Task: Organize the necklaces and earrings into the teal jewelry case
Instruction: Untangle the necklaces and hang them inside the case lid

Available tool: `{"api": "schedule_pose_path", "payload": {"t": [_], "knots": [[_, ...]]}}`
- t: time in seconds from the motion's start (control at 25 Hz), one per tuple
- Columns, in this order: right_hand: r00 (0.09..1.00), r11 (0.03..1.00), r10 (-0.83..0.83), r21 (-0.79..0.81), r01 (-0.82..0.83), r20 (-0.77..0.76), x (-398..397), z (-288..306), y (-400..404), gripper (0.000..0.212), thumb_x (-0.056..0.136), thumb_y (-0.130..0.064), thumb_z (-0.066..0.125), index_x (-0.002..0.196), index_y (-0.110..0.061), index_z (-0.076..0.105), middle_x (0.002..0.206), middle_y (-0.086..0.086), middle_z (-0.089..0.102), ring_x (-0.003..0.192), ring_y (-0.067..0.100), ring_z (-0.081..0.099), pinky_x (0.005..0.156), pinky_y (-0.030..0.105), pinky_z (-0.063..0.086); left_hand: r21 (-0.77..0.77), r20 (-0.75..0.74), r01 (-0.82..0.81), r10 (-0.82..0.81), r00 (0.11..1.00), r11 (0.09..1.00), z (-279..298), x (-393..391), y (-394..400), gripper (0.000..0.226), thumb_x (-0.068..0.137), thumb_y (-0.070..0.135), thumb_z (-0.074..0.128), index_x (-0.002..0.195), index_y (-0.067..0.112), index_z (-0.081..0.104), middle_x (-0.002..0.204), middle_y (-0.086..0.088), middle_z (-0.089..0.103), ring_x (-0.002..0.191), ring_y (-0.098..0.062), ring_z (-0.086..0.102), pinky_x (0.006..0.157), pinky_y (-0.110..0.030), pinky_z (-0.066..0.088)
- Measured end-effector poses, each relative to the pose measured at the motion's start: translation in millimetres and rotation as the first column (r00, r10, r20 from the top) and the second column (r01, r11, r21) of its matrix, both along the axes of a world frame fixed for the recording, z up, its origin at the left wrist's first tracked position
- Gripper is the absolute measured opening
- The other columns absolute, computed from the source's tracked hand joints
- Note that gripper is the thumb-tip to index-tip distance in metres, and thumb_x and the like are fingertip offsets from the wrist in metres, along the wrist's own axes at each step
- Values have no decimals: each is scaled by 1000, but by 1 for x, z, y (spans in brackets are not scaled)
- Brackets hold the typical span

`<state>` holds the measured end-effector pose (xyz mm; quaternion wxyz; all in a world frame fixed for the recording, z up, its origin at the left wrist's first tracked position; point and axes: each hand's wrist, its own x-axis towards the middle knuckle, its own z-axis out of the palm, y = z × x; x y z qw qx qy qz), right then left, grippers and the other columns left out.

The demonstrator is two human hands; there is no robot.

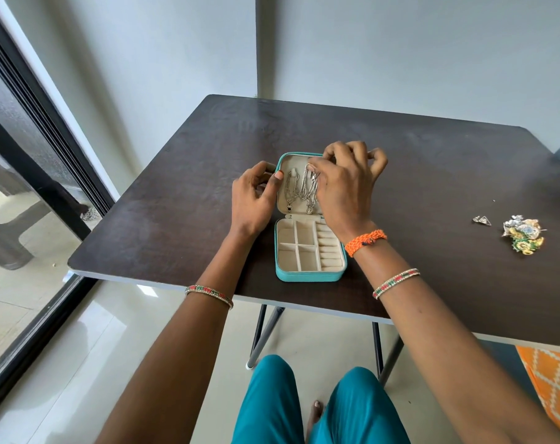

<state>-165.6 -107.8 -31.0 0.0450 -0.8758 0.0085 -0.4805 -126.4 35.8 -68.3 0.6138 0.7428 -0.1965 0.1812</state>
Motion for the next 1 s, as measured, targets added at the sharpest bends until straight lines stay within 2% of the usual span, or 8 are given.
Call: {"api": "schedule_pose_path", "payload": {"t": [0.24, 0.4, 0.56, 0.72, 1.0], "knots": [[999, 995, -32, 98, 32, 2, -3, 3, 1, 1, 78, -28, 70, 77, -27, 70, 80, -5, 56, 82, 20, 51, 82, 35, 21, 2, 4, -1, 1, 1000, 1000, 0, 1, 1, 17, 90, 24, 54, 84, 13, 64, 81, -1, 69, 77, -12, 67, 66, -37, 57], [997, 989, -23, 147, 33, -70, -1, 12, 0, 20, 71, -34, 76, 82, -26, 61, 86, -4, 58, 86, 21, 54, 82, 35, 20, 8, -6, -5, 5, 1000, 1000, -1, 2, 1, 19, 90, 28, 53, 85, 14, 65, 84, 0, 69, 80, -11, 67, 69, -38, 57], [995, 992, 9, 123, 3, -98, 3, 15, -2, 17, 69, -32, 77, 74, -26, 62, 85, -4, 57, 86, 20, 54, 83, 34, 20, 15, -9, -12, 12, 1000, 1000, -1, 1, 0, 20, 90, 29, 53, 85, 14, 65, 84, 3, 68, 79, -7, 66, 68, -34, 58], [994, 986, 46, 165, -30, -95, 4, 18, 1, 14, 70, -28, 77, 73, -24, 64, 84, -3, 58, 86, 21, 55, 81, 33, 19, 14, 13, -6, 6, 1000, 1000, 0, 1, 0, 29, 86, 39, 50, 82, 14, 63, 80, 5, 67, 76, -7, 65, 64, -26, 54], [962, 994, 91, 80, -72, -257, 3, 27, -4, 8, 76, -16, 72, 78, -20, 66, 87, -1, 60, 91, 23, 54, 78, 34, 18, 18, 13, -12, 12, 1000, 1000, -1, 3, 0, 31, 85, 40, 49, 82, 13, 64, 81, 3, 68, 77, -7, 65, 65, -28, 55]]}}
